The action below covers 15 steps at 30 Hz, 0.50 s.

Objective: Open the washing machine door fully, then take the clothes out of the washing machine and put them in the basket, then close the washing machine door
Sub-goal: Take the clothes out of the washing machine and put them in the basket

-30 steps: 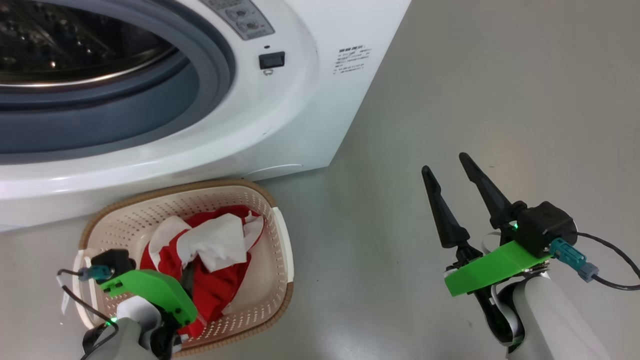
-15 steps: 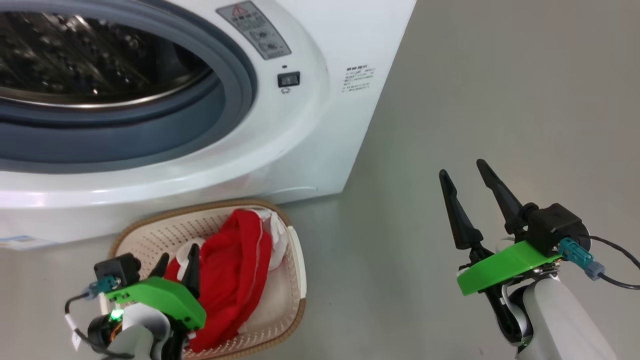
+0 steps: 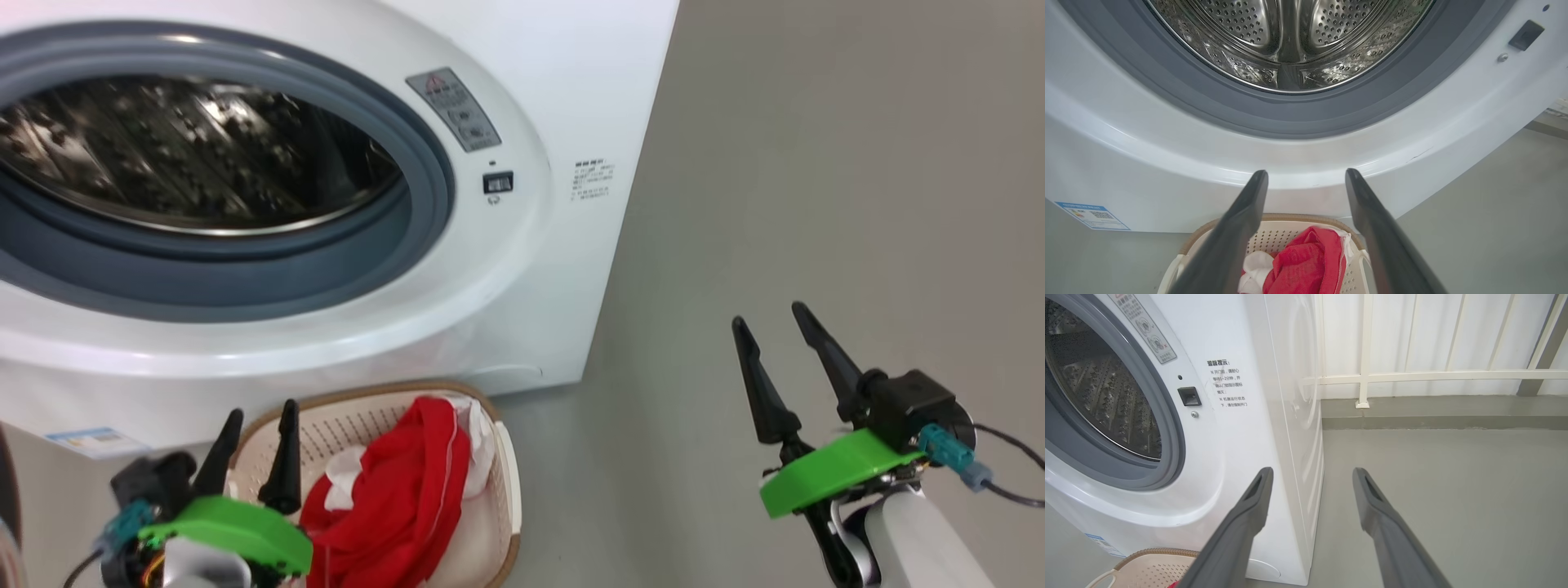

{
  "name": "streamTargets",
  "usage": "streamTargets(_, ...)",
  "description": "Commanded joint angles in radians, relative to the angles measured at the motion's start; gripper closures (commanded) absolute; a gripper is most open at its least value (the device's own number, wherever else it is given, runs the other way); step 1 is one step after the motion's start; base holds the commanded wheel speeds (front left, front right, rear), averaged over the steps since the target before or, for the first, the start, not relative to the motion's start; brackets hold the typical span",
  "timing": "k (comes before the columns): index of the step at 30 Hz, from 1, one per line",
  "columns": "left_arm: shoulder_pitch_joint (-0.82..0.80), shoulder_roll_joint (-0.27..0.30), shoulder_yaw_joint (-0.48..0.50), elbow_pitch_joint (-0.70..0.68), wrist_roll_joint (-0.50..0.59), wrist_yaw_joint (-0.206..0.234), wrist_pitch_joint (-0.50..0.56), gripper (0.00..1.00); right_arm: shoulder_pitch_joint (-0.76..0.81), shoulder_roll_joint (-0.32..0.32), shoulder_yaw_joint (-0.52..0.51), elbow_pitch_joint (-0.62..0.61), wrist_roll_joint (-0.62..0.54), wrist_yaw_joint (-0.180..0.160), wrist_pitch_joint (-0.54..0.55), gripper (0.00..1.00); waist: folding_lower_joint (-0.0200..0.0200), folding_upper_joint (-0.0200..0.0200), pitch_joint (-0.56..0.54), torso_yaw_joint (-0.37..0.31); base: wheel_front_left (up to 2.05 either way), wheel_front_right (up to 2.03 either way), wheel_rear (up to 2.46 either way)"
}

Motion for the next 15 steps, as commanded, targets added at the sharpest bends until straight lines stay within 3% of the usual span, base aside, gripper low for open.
streamTargets(1,0.034,0.012,0.052,-0.056,0.017,0.006,-0.012,0.0,0.013,0.001,0.017,-0.026,-0.021,0.007,-0.006,0.0,0.0,-0.0001,-0.058,0.014,0.0,0.0,0.0)
streamTargets(15,0.236,-0.015,0.144,-0.316,0.078,-0.003,-0.012,0.0,0.096,0.001,-0.002,-0.056,-0.038,0.007,-0.006,0.0,0.0,-0.0001,-0.208,0.012,0.0,0.0,0.0)
